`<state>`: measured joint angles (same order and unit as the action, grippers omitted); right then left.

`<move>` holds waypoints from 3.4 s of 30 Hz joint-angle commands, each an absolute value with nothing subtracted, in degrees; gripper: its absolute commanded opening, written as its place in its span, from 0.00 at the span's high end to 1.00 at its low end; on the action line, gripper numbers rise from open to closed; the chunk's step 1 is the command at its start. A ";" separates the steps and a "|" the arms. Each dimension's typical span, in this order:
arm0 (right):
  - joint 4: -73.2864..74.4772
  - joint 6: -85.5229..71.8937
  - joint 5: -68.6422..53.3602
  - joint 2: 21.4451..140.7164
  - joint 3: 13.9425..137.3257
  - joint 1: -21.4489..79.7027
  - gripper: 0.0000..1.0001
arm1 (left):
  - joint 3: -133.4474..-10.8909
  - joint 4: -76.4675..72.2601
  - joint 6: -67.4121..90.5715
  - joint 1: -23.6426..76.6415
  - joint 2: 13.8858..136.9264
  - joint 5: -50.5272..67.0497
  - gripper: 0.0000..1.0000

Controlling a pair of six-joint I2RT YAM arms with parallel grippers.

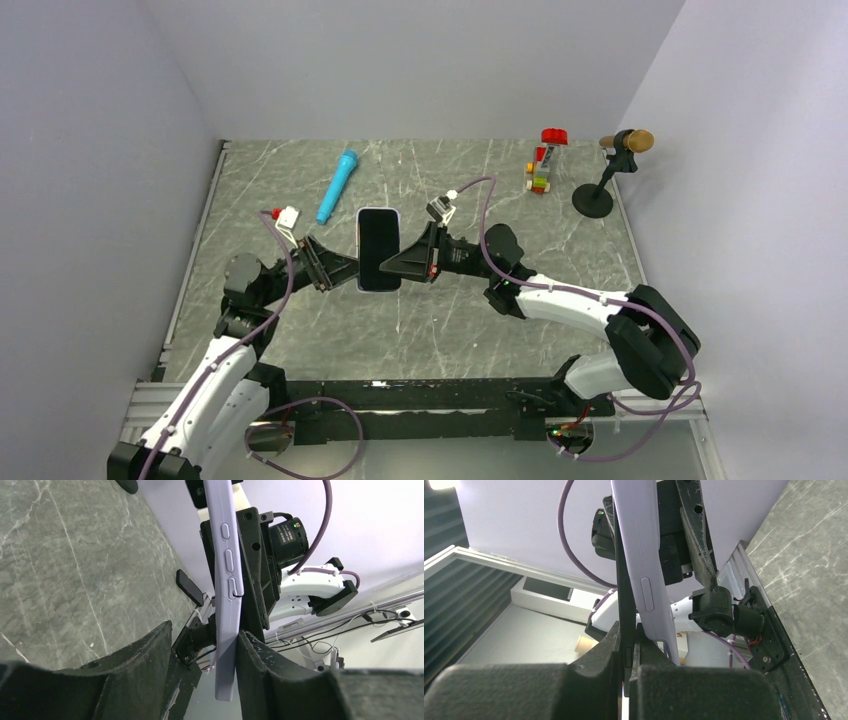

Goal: Take the phone out of the phone case
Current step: Remove the phone case from the phone, then place the phone case at the center of the board.

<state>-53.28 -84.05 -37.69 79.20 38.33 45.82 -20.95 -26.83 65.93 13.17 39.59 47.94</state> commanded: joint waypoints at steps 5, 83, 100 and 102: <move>-58.21 -82.78 -38.50 78.37 41.15 46.85 1.00 | -26.78 -19.14 58.62 13.62 39.93 47.16 0.60; 22.14 -39.76 -8.39 54.30 53.15 46.67 1.00 | -61.60 -3.39 56.40 -22.77 101.48 8.79 0.17; 29.98 -10.58 -26.59 87.07 72.77 40.87 1.00 | -67.75 21.36 47.47 -15.13 82.65 6.72 0.01; 30.16 -7.69 -32.36 92.63 76.06 40.51 1.00 | -72.04 24.91 44.35 -11.02 81.01 2.22 0.01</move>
<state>30.46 -17.26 -18.28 85.23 68.90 40.77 -63.75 20.67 51.75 -17.76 85.91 7.29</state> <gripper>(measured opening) 0.071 0.994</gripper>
